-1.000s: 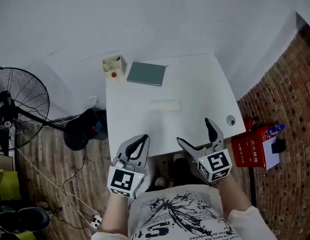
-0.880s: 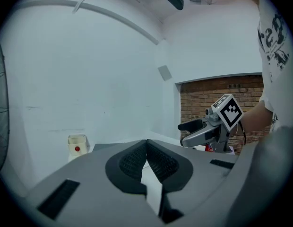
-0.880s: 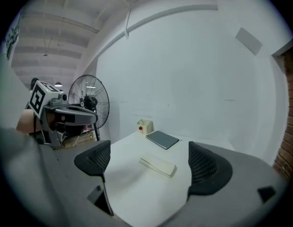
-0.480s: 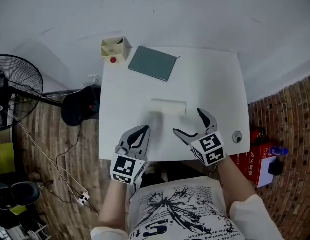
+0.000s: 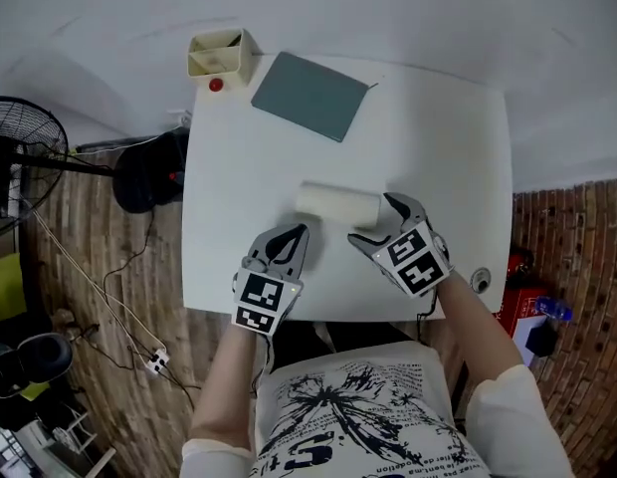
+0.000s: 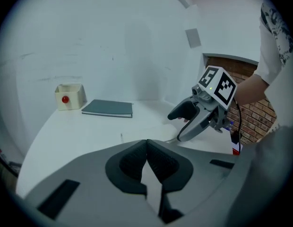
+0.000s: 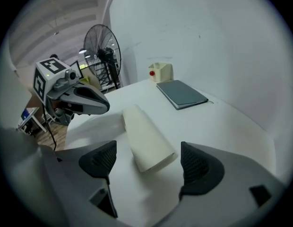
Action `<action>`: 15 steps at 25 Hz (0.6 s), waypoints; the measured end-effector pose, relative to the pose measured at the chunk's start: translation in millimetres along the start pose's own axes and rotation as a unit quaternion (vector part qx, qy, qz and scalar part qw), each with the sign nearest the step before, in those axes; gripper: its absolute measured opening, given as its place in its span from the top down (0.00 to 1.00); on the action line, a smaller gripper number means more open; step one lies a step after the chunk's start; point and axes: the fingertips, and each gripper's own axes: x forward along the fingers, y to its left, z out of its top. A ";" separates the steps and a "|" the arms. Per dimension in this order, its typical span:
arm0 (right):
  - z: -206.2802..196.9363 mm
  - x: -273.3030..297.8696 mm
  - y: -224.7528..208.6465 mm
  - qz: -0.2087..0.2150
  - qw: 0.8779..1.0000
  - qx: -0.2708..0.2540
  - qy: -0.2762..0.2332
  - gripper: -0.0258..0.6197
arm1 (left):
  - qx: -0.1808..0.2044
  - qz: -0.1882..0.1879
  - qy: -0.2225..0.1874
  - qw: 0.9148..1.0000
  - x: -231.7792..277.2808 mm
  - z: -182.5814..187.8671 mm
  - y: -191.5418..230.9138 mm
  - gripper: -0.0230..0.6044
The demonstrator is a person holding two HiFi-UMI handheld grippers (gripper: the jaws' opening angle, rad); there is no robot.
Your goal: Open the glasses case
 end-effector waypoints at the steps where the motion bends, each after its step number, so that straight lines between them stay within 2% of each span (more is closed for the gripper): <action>1: -0.5 4.8 -0.4 0.003 1.000 -0.010 0.007 0.28 | -0.003 -0.002 0.009 1.000 6.0 -4.7 1.6 0.94; 8: 0.0 25.9 -4.2 0.014 0.996 -0.075 0.055 0.34 | -0.011 -0.007 0.055 0.998 31.3 -27.5 11.6 0.94; 15: -3.7 30.8 0.5 0.009 0.990 -0.123 0.070 0.44 | -0.036 0.008 0.064 0.997 41.2 -29.3 15.0 0.94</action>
